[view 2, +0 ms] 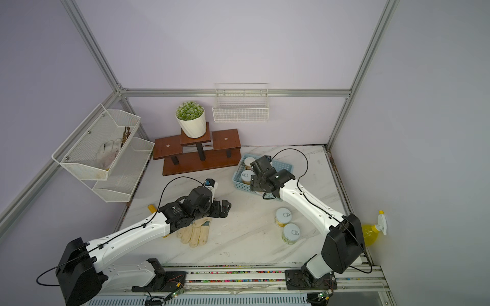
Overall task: Put the canned food in the basket
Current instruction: Place the canned food in the basket.
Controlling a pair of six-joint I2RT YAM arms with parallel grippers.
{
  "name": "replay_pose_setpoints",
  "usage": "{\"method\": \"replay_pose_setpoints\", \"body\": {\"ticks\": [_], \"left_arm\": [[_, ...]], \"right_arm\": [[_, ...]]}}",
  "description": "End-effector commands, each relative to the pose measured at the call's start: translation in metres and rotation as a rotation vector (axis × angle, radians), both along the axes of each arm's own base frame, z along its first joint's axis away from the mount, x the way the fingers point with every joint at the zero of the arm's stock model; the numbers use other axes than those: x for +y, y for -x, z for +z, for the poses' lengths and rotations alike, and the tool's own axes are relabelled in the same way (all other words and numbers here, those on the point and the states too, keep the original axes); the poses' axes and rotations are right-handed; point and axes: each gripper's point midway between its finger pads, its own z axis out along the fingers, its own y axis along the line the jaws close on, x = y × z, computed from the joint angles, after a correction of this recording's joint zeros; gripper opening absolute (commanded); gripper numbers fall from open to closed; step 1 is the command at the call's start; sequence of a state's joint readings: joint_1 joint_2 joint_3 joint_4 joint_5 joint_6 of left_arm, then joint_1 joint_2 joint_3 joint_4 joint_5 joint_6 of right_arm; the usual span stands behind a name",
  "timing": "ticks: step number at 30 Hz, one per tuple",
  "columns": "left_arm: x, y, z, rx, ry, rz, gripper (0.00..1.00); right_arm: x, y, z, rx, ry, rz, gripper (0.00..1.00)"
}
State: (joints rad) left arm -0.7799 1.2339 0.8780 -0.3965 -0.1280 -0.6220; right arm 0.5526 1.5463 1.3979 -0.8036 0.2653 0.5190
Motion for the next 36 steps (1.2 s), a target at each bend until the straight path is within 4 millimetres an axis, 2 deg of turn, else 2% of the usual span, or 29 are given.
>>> {"method": "replay_pose_setpoints", "body": {"ticks": [1,6,15,24,30,36], "left_arm": [[-0.012,-0.01,0.019,-0.071,0.104,0.026,1.0],[-0.012,-0.005,0.016,-0.079,0.151,0.033,1.0],[0.021,-0.003,0.011,-0.129,0.168,0.173,1.0],[0.043,-0.012,0.011,-0.192,0.202,0.242,1.0],[0.056,-0.024,0.004,-0.108,0.375,0.237,1.0],[0.075,-0.027,0.006,-0.105,0.414,0.264,1.0]], "right_arm": [[-0.006,-0.039,0.023,-0.097,0.026,-0.029,0.0],[-0.012,-0.077,0.022,-0.119,0.075,-0.078,0.0],[-0.013,-0.131,0.009,-0.145,0.067,-0.11,0.0],[-0.018,-0.164,-0.01,-0.144,0.07,-0.136,0.0],[-0.023,-0.176,-0.024,-0.127,0.072,-0.155,0.0],[-0.023,-0.186,-0.039,-0.109,0.08,-0.158,0.0]]}}
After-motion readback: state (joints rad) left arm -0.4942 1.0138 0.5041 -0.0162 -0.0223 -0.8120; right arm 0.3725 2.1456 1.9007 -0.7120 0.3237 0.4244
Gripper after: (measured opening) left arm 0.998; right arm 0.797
